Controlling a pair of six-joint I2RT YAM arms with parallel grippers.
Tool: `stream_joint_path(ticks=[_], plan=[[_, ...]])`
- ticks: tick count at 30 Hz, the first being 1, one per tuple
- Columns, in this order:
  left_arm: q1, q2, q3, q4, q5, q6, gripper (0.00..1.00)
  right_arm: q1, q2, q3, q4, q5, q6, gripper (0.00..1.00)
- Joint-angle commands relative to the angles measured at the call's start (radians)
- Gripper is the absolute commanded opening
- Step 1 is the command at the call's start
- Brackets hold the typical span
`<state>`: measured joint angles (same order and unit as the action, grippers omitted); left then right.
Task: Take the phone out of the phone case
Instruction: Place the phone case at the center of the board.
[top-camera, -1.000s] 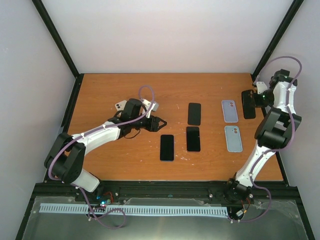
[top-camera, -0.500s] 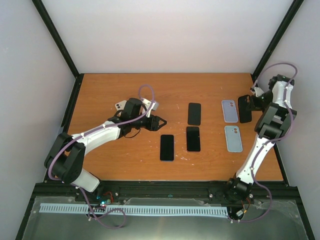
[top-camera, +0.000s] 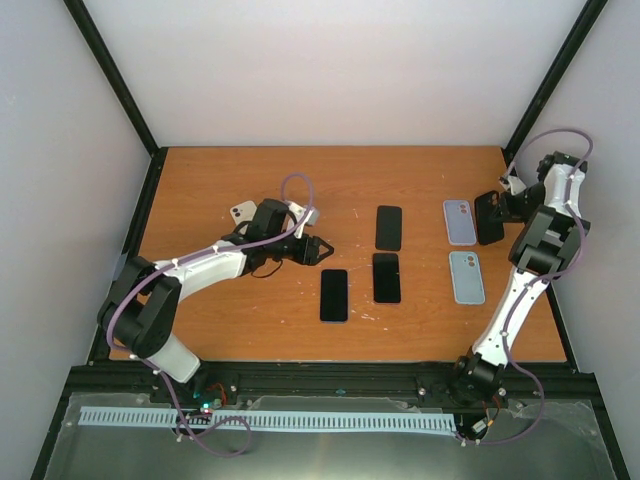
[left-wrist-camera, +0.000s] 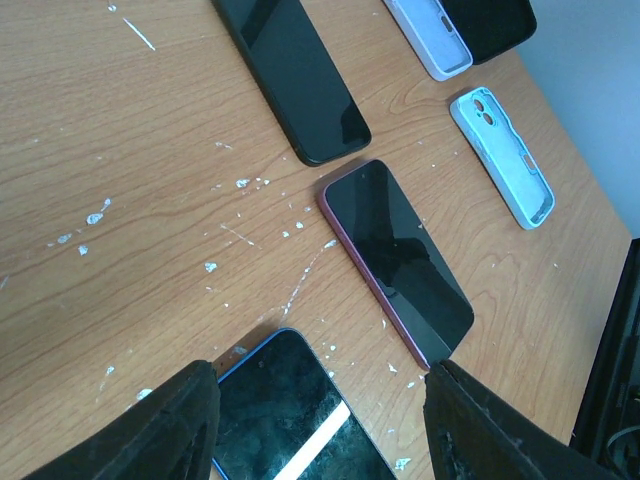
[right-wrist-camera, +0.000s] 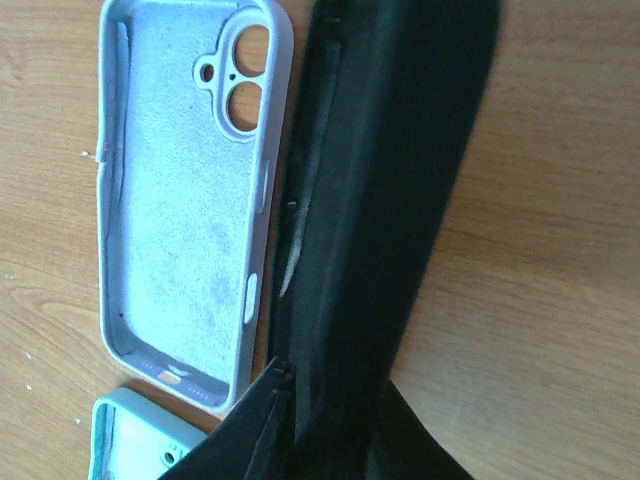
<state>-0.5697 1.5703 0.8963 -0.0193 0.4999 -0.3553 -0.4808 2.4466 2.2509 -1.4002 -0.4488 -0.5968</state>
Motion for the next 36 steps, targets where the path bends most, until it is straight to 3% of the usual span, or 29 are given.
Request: stream_joint_path(ticks=[1, 4, 13, 20, 28, 30, 32, 36], plan=[[-0.005, 0.002, 0.042, -0.001, 0.008, 0.001, 0.57, 0.01, 0.045, 0.029, -0.016, -0.013, 0.005, 0.19], [-0.006, 0.0, 0.038, 0.0, 0.0, -0.008, 0.57, 0.01, 0.05, 0.036, 0.004, -0.014, 0.02, 0.24], [-0.006, -0.042, 0.056, -0.091, -0.133, -0.046, 0.59, 0.01, -0.04, -0.039, 0.116, 0.012, 0.065, 0.57], [-0.007, -0.124, 0.041, -0.243, -0.34, -0.069, 0.61, 0.01, -0.285, -0.352, 0.367, 0.032, 0.113, 0.7], [-0.072, -0.135, 0.067, -0.362, -0.398, -0.07, 0.58, 0.031, -0.556, -0.662, 0.588, 0.067, 0.154, 0.79], [-0.099, -0.114, 0.112, -0.438, -0.429, -0.09, 0.59, 0.041, -0.633, -0.736, 0.608, 0.008, 0.177, 0.84], [-0.135, -0.102, 0.14, -0.49, -0.47, -0.132, 0.62, 0.067, -0.727, -0.821, 0.629, -0.092, 0.222, 0.95], [-0.218, -0.062, 0.163, -0.546, -0.5, -0.231, 0.69, 0.205, -0.956, -1.027, 0.747, -0.18, 0.291, 1.0]])
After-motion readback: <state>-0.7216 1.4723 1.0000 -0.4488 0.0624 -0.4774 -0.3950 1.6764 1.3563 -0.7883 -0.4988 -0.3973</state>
